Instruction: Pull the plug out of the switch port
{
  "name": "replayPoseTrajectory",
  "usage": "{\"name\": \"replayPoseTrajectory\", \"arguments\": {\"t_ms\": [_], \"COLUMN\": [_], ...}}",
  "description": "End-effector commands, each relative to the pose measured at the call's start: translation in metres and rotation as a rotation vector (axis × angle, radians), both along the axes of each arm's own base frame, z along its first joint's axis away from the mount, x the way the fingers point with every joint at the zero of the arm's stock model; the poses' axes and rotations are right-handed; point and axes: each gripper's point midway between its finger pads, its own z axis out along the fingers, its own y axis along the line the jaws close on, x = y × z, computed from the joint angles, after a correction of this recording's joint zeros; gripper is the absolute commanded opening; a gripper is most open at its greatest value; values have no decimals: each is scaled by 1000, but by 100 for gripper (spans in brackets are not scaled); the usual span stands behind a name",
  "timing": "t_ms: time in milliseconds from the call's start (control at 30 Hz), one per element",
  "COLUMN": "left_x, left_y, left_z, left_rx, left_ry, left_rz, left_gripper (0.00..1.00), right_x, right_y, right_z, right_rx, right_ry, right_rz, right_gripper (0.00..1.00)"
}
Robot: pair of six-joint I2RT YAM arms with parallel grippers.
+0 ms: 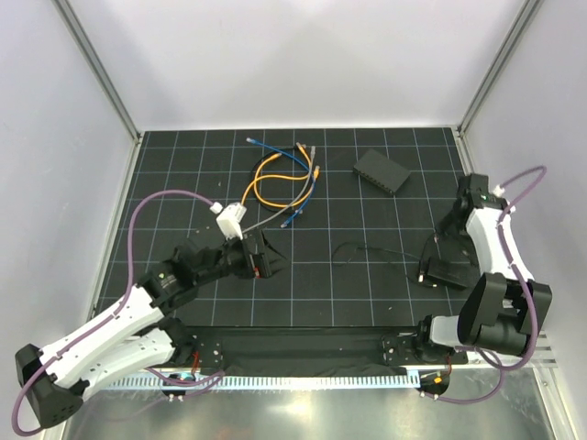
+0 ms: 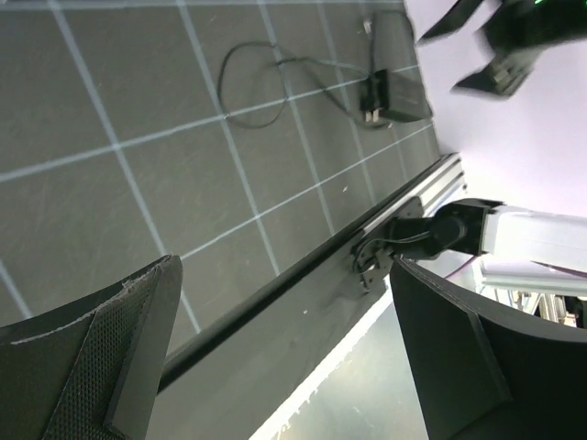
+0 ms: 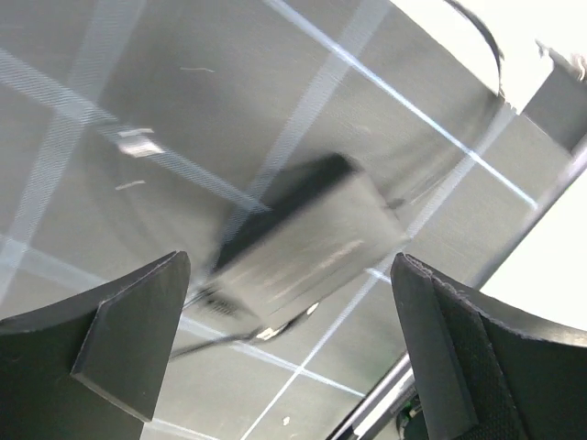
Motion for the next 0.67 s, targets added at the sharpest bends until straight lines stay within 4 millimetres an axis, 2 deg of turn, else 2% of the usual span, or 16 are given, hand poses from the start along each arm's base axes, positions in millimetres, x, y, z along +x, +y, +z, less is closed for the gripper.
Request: {"name": "replayPoseTrajectory", "arguments": {"t_ms": [0, 67, 100, 167, 200, 267, 300, 367, 433, 467, 500, 533, 600, 633], "left_x": [-2, -5, -7, -8, -9, -10, -11, -12, -11, -10, -10, -10, -9, -8], "left_y": [7, 8, 7, 6, 7, 7, 8, 8, 11, 11, 11, 13, 10, 10], "left_z": [-15, -28, -31, -38, -44, -49, -55, -59, -67, -68, -70, -76, -76, -77], "left_rx": [2, 11, 8, 7, 10, 6, 12, 8, 12, 5, 2, 5, -15, -21], "left_ry": [32, 71, 80, 100, 112, 127, 139, 153, 161, 166, 171, 182, 188, 188], "left_rz": [38, 43, 36, 36, 38, 42, 48, 55, 69, 80, 86, 95, 92, 91], "left_gripper": [100, 100, 100, 100, 100, 100, 100, 100, 100, 100, 100, 100, 100, 100], "right_x": [36, 43, 54, 63, 64, 64, 56, 51, 42, 41, 34, 37, 33, 35], "right_y": [10, 23, 47, 80, 112, 143, 167, 185, 206, 211, 212, 222, 228, 242], "right_z": [71, 85, 94, 101, 100, 98, 89, 81, 61, 54, 38, 32, 19, 19], "right_rx": [-146, -163, -143, -119, -87, -65, -57, -62, -42, -30, -20, 21, 57, 111], "right_ry": [-131, -130, -159, -199, -217, -247, -235, -240, -214, -209, -175, -200, -190, -218], "right_rz": [158, 222, 319, 432, 535, 624, 704, 743, 800, 815, 829, 861, 892, 938], "right_gripper": [100, 100, 100, 100, 100, 100, 99, 100, 100, 100, 99, 100, 99, 100]}}
